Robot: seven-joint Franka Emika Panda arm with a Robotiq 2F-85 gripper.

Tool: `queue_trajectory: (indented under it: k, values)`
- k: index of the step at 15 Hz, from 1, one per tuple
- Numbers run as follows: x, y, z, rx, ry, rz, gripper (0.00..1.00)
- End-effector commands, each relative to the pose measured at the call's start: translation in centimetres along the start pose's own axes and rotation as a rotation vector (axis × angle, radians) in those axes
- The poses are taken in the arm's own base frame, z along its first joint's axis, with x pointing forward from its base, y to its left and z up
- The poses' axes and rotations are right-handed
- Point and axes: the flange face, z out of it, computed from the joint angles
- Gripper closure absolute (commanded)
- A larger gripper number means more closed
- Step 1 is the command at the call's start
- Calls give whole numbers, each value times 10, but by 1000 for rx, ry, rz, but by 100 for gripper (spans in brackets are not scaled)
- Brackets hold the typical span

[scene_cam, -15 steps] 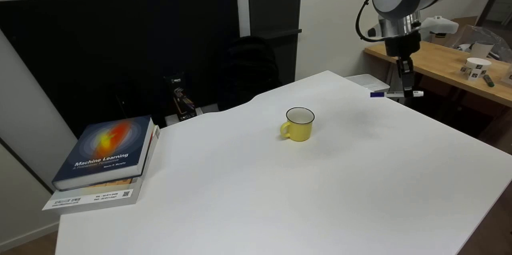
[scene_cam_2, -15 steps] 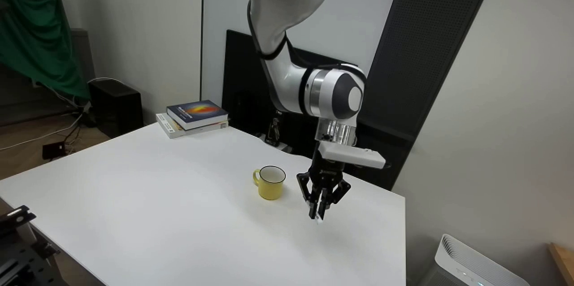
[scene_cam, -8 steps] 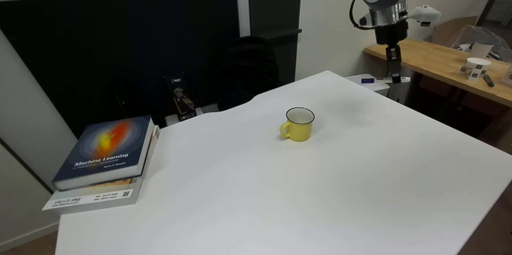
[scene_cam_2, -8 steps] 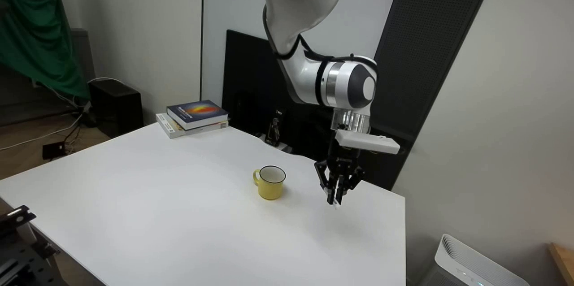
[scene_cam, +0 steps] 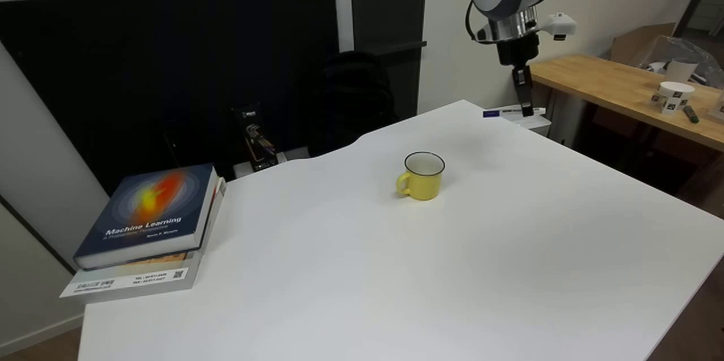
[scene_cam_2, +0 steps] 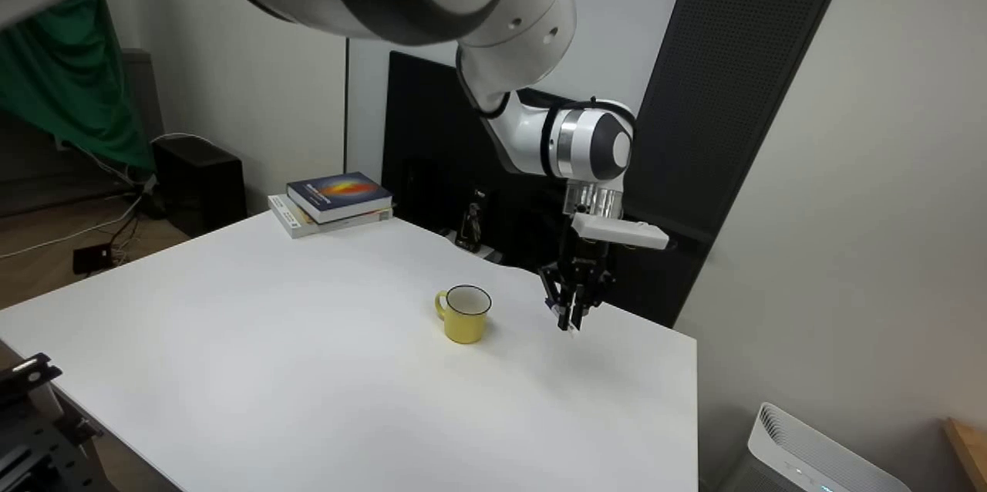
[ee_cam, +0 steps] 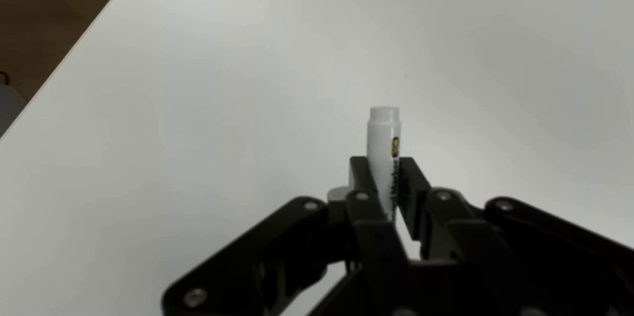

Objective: Pick up the marker and put it inside the yellow cup

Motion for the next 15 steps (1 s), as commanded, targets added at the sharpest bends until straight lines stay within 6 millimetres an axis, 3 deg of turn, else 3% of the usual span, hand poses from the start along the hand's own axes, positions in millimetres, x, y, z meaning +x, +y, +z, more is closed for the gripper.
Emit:
queue_trajectory:
  k: [1, 8, 15]
  values:
    - [33, 0, -11, -7, 0, -56, 96]
    - [87, -37, -19, -26, -2, -217, 96]
    - [119, -64, -6, -28, -51, -339, 96]
